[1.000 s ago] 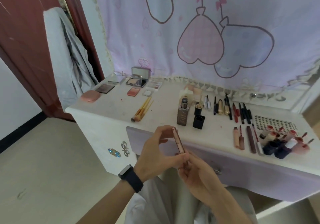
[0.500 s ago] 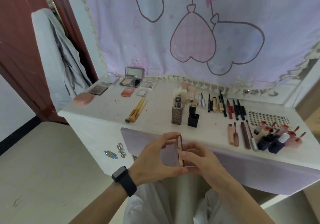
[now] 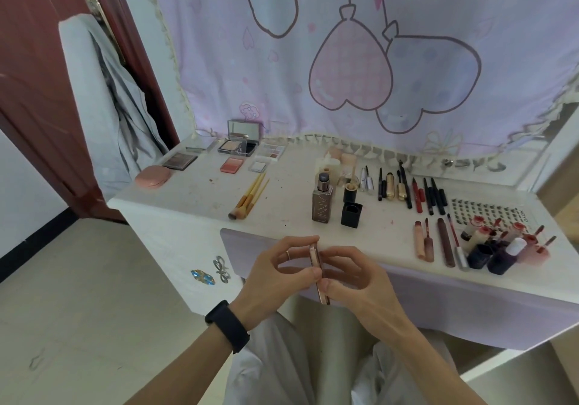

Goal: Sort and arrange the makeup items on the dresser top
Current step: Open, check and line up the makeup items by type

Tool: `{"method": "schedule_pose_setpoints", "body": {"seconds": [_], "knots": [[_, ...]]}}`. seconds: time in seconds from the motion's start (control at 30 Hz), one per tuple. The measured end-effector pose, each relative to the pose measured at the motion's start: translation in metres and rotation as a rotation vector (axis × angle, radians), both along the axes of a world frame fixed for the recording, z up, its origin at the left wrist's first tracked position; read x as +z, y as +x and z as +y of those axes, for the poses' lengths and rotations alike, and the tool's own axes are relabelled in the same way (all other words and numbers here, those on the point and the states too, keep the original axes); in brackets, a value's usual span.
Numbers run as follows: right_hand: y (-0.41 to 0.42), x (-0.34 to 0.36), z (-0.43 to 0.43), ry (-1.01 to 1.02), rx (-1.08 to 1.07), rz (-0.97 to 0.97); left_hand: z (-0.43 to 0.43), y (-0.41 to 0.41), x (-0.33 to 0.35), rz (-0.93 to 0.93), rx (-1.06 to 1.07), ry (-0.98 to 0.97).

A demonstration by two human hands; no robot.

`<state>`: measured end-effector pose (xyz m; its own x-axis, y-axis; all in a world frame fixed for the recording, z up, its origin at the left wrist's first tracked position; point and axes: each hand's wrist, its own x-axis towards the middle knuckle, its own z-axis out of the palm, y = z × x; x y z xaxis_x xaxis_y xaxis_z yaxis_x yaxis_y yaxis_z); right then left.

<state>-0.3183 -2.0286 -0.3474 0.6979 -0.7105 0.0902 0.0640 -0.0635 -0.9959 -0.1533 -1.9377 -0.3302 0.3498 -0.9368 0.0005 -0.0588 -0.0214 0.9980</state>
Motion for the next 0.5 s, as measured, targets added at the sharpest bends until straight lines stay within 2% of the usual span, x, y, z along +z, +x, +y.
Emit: {"method": "schedule_pose_setpoints", "body": {"seconds": [0.2,0.37,0.43,0.5], "knots": [[0.004,-0.001,0.001,0.013,0.006,-0.054,0.002,0.002,0.000,0.076,0.007,-0.019],[0.008,-0.001,-0.001,0.064,0.056,-0.013,0.001,0.007,-0.002,0.039,0.019,-0.008],[0.007,0.000,-0.006,0.122,0.131,0.009,0.001,0.010,-0.004,-0.046,0.032,-0.025],[0.008,0.007,-0.010,0.280,0.200,0.036,0.002,0.012,-0.005,-0.227,0.019,-0.043]]}}
